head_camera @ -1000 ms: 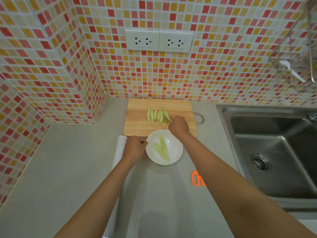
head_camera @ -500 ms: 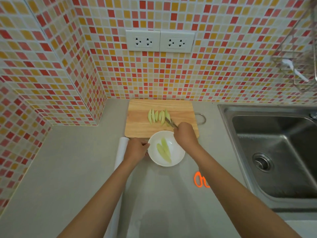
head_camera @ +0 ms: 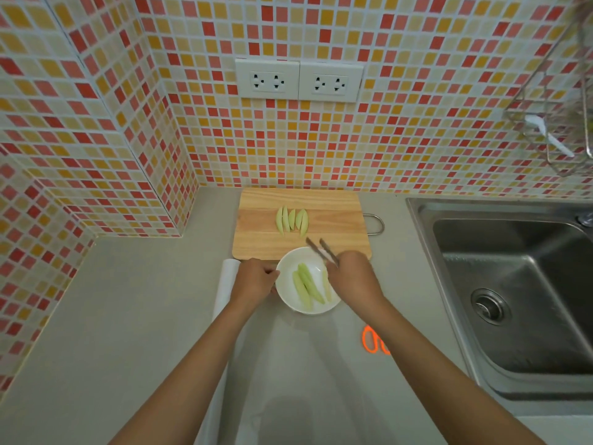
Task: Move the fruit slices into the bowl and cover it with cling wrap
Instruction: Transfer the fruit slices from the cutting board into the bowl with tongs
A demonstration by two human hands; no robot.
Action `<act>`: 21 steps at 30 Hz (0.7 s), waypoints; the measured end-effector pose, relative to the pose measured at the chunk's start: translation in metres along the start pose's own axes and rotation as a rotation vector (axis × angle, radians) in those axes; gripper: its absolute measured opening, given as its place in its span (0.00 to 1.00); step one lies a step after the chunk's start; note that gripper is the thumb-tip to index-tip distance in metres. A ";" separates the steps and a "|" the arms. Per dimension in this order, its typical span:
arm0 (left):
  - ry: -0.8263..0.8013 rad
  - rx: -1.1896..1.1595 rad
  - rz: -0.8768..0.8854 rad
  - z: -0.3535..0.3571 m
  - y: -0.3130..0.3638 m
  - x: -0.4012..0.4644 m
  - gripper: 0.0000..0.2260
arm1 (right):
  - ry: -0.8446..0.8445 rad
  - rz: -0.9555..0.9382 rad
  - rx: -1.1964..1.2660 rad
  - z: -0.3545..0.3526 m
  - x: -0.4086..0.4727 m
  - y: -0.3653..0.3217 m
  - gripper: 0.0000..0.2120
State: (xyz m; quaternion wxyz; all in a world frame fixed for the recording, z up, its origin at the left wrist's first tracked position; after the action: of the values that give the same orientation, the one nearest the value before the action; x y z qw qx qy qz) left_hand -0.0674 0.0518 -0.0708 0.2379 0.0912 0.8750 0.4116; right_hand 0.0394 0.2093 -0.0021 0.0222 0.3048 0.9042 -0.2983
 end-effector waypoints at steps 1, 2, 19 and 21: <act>0.002 0.003 0.001 0.000 0.000 0.000 0.10 | 0.022 0.012 0.033 -0.003 0.016 -0.007 0.14; 0.006 0.006 0.002 0.000 0.000 0.001 0.10 | 0.032 0.020 0.052 -0.003 0.032 -0.014 0.15; -0.008 0.016 -0.023 0.003 -0.004 0.006 0.11 | -0.008 0.025 -0.081 0.040 0.113 -0.035 0.16; -0.009 0.020 -0.016 0.003 -0.004 0.005 0.11 | 0.007 0.039 -0.067 0.037 0.113 -0.030 0.17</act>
State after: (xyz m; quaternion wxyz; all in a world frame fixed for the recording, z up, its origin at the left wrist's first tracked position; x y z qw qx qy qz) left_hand -0.0707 0.0532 -0.0771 0.2443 0.0886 0.8787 0.4004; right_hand -0.0747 0.2304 -0.0418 0.0352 0.3225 0.9076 -0.2665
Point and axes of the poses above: each hand's wrist, its own x-axis towards the middle knuckle, its own z-axis out of the palm, y = z × x, the point moved 4 cm from there along x, towards the middle knuckle, and after that the axes turned 4 degrees about -z, right-handed, at the moved point
